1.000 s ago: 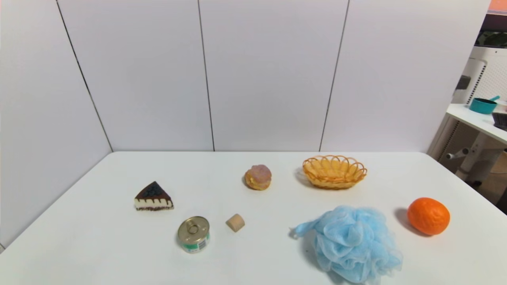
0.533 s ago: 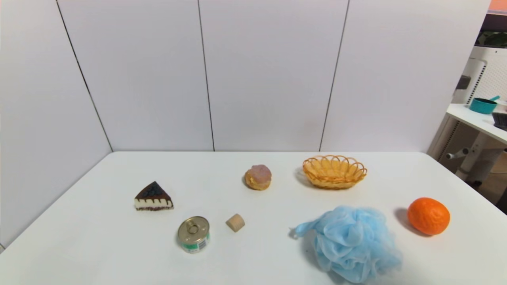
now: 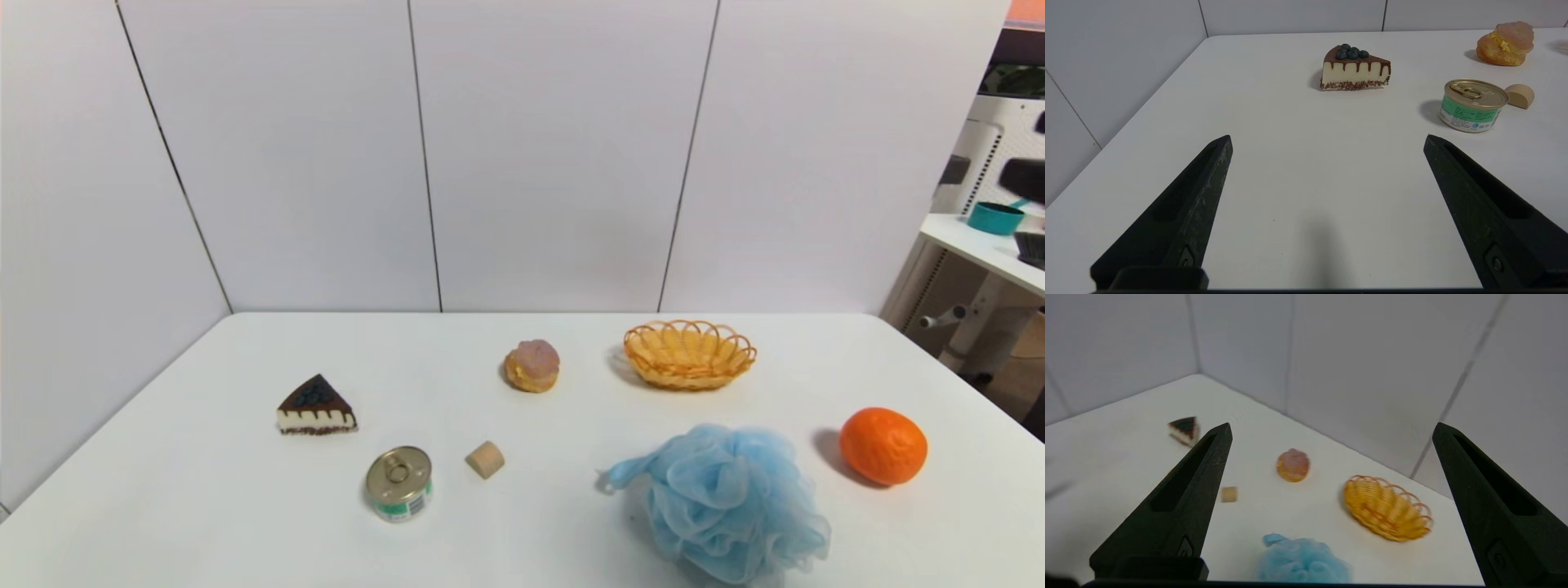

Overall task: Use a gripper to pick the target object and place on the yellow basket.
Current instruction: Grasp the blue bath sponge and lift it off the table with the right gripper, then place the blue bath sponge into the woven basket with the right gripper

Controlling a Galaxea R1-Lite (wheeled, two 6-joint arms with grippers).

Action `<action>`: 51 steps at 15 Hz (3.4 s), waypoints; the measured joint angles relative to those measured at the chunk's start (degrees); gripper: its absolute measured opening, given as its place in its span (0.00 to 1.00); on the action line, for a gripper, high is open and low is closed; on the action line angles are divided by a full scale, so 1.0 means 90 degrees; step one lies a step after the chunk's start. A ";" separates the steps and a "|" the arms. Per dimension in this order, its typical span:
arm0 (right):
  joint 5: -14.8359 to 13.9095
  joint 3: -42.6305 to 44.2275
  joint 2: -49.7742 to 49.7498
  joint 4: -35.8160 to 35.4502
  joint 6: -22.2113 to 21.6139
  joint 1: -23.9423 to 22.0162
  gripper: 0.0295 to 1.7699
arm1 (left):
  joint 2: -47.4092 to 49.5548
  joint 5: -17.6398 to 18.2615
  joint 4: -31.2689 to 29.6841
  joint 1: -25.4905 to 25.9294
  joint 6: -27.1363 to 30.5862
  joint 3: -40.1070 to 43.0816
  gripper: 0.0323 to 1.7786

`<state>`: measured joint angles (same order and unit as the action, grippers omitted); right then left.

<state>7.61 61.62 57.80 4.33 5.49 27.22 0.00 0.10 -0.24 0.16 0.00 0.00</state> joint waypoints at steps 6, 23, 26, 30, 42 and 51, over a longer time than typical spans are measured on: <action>-0.0019 -0.0079 0.1363 0.1414 -0.0014 0.0482 0.96 | 0.0000 -0.0003 0.0003 0.0000 0.0000 0.0000 0.95; -0.0784 -0.1936 0.3342 0.0328 0.0394 0.0306 0.96 | 0.0000 0.0000 0.0000 0.0000 0.0000 0.0000 0.95; -0.0902 -0.2186 0.3547 -0.0041 0.0394 0.0303 0.96 | 0.0000 0.0000 0.0003 0.0000 0.0000 0.0000 0.95; -0.0916 -0.2567 0.3982 -0.0731 0.0379 0.0303 0.96 | 0.0000 -0.0003 0.0003 0.0000 0.0000 0.0000 0.95; -0.0940 -0.2507 0.4203 -0.0658 0.0339 0.0179 0.49 | 0.0000 0.0000 0.0000 0.0000 0.0000 0.0000 0.95; -0.0857 0.0116 0.3713 0.0566 -0.0512 -0.0591 0.29 | 0.0000 0.0000 0.0000 0.0000 0.0000 0.0000 0.95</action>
<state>-0.11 62.67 91.21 9.42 0.88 21.91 0.00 0.10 -0.24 0.16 0.00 0.00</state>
